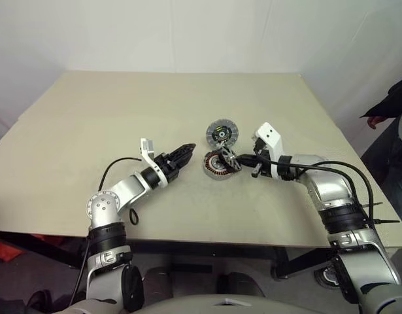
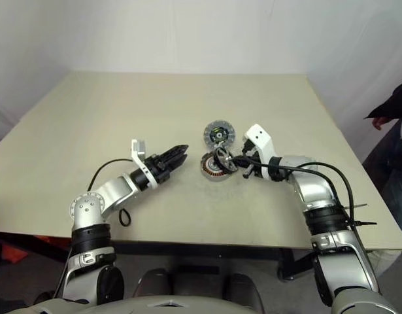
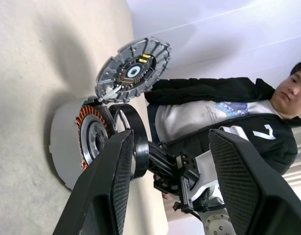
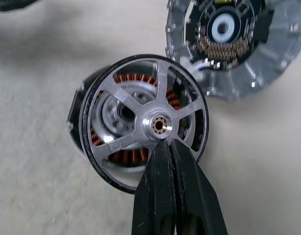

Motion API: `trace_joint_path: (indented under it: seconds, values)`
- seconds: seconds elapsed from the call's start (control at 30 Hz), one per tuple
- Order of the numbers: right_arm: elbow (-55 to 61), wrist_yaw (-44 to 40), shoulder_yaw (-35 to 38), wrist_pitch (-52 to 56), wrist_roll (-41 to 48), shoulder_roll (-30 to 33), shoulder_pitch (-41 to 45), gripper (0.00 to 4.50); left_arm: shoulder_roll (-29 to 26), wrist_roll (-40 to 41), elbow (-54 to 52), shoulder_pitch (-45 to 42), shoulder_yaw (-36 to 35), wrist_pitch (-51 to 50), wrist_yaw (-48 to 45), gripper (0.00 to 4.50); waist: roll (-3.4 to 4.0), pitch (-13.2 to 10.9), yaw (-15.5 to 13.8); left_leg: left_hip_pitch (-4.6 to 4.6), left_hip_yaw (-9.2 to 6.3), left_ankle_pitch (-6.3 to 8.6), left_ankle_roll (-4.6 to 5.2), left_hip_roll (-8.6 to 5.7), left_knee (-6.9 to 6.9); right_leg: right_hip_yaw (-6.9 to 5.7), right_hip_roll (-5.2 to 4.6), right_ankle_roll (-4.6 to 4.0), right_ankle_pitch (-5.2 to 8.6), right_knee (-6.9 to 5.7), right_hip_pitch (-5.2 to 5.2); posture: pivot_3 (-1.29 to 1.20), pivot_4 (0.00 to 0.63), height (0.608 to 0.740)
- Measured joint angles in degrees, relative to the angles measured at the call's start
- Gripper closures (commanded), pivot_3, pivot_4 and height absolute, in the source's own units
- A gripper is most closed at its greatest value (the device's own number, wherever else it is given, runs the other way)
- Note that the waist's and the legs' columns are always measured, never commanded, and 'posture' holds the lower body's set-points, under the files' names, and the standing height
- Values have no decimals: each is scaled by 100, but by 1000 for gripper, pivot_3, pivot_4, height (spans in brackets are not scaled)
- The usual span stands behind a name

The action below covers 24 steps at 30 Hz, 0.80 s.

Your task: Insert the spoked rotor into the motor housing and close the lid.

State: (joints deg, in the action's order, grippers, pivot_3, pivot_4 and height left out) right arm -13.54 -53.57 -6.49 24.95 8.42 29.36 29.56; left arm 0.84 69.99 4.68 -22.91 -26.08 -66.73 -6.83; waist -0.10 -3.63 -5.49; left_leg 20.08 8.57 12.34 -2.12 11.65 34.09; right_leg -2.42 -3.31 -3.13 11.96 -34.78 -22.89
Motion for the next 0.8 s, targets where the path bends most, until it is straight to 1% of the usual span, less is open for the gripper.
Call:
trace_joint_path:
  seconds: [0.2, 0.3, 0.6, 0.8]
  values:
    - [-48, 20, -58, -183, -44, -133, 18, 4500, -90, 20, -47, 124, 48, 143, 39, 1880, 0, 0, 39, -4, 5, 3, -2, 5, -1, 2, 4, 4, 2, -3, 9, 0, 0, 740]
    - [-10, 7, -94, -212, -43, -176, 14, 4500, -156, 20, -47, 126, 51, 205, 67, 1880, 0, 0, 56, -12, 4, 0, -6, 8, -1, 1, 7, 31, 18, -6, 15, 0, 0, 740]
    - [449, -5, -322, -67, -27, -412, -133, 4500, -317, 15, 32, 126, 73, 397, 60, 1880, -1, 1, 138, -19, 2, -1, -8, 8, -1, 2, 7, 34, 19, -6, 23, 0, 0, 740]
    - [491, 79, -343, 25, -20, -484, -112, 4500, -326, -5, 97, 129, 186, 452, 18, 1880, -1, 1, 139, -21, 2, -3, -11, 7, 0, 3, 5, 36, 20, -4, 28, 0, 0, 740]
